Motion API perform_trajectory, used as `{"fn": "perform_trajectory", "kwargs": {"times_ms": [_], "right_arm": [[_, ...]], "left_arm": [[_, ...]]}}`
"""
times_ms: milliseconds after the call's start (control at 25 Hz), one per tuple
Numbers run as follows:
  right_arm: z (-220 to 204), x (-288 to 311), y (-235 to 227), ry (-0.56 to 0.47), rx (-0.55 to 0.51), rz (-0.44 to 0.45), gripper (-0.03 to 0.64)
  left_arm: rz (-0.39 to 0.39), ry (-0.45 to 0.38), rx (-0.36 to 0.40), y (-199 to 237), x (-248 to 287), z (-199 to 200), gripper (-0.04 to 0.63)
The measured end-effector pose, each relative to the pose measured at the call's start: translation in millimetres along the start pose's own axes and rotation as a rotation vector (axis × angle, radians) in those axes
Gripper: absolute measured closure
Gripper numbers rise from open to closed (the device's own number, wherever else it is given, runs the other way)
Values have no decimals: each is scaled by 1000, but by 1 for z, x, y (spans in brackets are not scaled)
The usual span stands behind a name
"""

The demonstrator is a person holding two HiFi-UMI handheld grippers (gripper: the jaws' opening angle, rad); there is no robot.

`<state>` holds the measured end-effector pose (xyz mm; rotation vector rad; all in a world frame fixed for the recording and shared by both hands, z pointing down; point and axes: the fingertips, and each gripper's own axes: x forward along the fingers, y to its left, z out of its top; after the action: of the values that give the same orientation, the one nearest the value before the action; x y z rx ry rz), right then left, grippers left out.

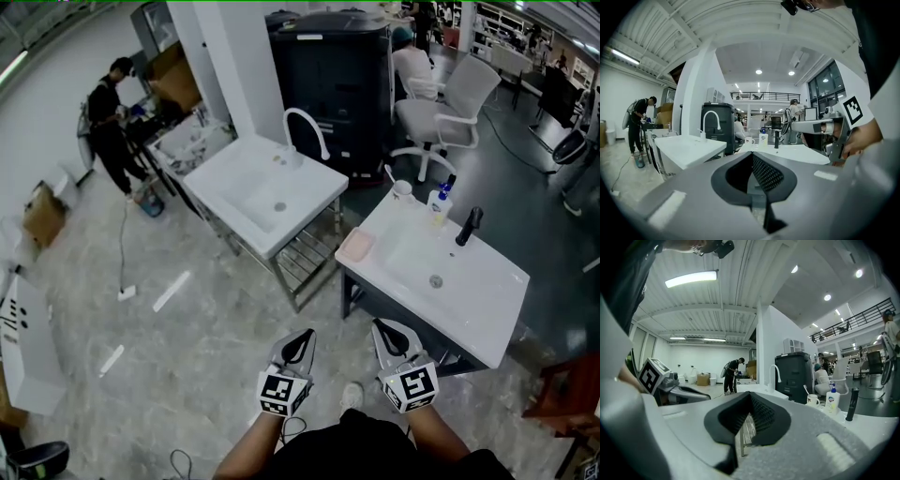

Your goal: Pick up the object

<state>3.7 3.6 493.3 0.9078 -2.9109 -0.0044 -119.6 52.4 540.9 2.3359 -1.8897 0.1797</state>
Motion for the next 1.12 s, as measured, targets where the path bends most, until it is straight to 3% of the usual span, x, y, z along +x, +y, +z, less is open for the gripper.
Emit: {"fn": "perform_trajectory", "kwargs": {"times_ms": [440, 840, 1120], "right_arm": [[-9, 28, -58, 11, 12, 36, 614], [-9, 76, -86, 11, 7, 16, 614], [11, 140, -115, -7, -25, -32, 614]], "left_arm": [[80, 70, -11, 17, 69, 2, 577], [7, 83, -20, 30, 123, 4, 577], [-52, 63, 6, 74, 179, 28, 577]]}}
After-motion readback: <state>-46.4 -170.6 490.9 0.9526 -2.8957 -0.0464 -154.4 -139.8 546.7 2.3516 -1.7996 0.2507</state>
